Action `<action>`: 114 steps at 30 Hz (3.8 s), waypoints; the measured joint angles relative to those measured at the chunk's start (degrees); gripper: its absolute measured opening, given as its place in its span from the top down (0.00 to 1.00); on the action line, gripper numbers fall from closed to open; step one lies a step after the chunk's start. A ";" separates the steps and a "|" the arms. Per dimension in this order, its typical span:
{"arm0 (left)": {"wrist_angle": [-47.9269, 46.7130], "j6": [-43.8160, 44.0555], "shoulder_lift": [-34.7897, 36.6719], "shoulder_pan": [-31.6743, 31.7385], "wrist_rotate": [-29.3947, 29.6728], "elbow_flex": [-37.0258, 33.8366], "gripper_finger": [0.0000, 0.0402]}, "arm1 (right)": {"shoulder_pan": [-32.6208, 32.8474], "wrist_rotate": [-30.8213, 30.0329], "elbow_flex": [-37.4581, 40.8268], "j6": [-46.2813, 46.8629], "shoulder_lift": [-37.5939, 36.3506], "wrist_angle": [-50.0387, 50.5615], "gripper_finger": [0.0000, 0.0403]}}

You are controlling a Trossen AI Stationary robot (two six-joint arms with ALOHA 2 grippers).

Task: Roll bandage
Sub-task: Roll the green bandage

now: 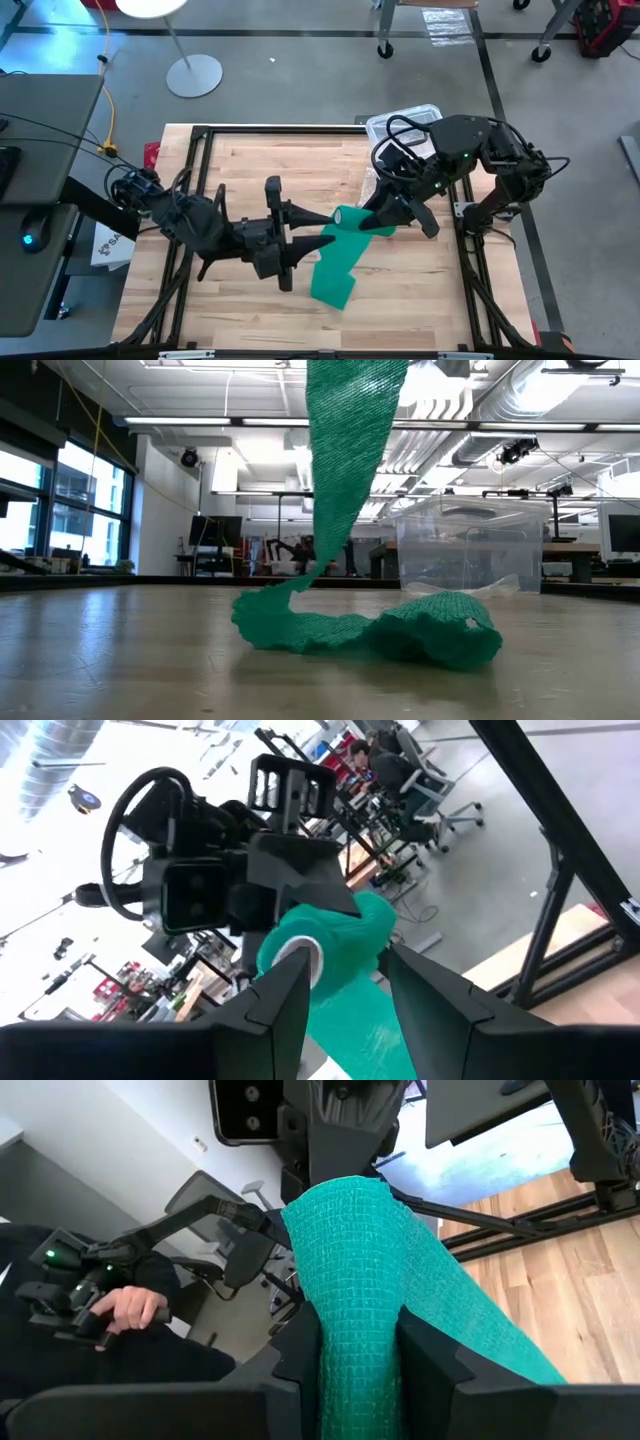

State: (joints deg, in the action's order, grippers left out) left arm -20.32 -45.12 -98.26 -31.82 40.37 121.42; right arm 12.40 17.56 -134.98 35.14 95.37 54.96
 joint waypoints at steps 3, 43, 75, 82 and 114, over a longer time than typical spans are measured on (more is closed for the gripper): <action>-0.15 0.01 0.01 0.66 -0.03 0.01 0.67 | 0.00 0.00 0.00 0.00 0.00 0.00 0.79; -7.16 -6.39 -0.02 0.55 -4.37 -0.52 0.67 | -0.18 3.65 0.92 4.96 1.87 0.53 0.79; -10.19 21.02 -0.09 2.25 -7.91 -0.58 0.99 | -1.99 4.85 0.90 -0.50 4.01 1.29 0.52; -9.75 30.49 2.05 1.54 -5.25 -0.57 0.99 | -1.89 -3.80 0.85 -6.21 1.29 -0.11 0.52; 6.85 28.52 7.72 2.67 -5.38 -0.41 0.99 | 10.22 -40.54 0.85 -27.42 1.49 -12.18 0.52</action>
State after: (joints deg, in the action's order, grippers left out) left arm -13.48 -16.60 -90.54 -29.15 34.98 121.01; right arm 22.63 -22.97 -134.13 7.71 96.87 42.78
